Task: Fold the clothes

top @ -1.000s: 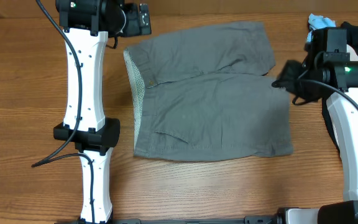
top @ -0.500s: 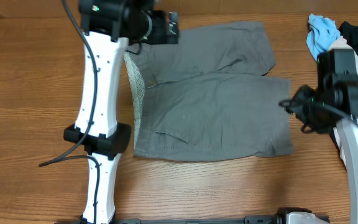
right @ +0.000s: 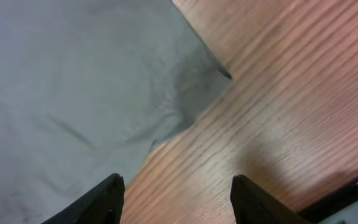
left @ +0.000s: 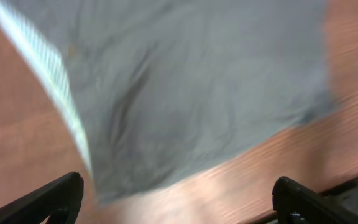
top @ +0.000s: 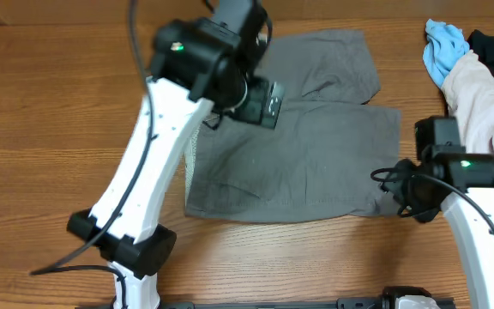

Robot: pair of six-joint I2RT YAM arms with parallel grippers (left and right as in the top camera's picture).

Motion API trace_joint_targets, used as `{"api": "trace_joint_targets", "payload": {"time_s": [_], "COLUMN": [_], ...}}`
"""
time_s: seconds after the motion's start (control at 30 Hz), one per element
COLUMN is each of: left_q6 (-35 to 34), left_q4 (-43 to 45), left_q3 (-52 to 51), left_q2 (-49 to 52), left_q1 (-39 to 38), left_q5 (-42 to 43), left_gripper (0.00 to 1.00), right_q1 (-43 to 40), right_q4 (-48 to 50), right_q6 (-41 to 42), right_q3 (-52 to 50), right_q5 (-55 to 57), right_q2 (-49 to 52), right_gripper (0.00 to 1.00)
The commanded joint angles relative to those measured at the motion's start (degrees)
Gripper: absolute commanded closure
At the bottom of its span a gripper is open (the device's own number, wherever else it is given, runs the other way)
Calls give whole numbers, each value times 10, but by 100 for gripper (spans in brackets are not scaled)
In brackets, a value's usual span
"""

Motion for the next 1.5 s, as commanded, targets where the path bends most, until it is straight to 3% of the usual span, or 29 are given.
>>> {"api": "trace_joint_targets", "payload": {"time_s": [0.0,0.13,0.33,0.53,0.7,0.87,1.07,1.47], "left_q6": [-51,-103,-148,-155,-150,-211,-292,-311], "left_q4": [-2,-2,-1,-2,-2,-2,-1,141], "left_q3": [-73,-114,-117,-117,-149,-220,-298,-503], "left_q2": [-11,-36,-86,-113,-146,-209,-231,-230], "left_q1": [3,4,4,2,-5,-32,-60,-61], "left_q5": [-88,-150,-153,-152,-117,-146,-162,-151], "left_gripper": [0,0,0,0,0,0,0,0], "right_q1": [-27,-76,-136,-138,-138,-138,-138,-138], "right_q4": [35,91,157,186,187,187,187,188], "right_q6": [27,27,-8,-10,-53,-53,-49,-49], "right_q3": [-52,-107,-140,-140,-140,-140,-140,-140], "right_q5": [10,7,-36,-39,-87,-87,-91,-96], "right_q2": [2,12,52,85,93,93,93,93], "right_gripper": [41,42,43,39,29,22,21,15]}}
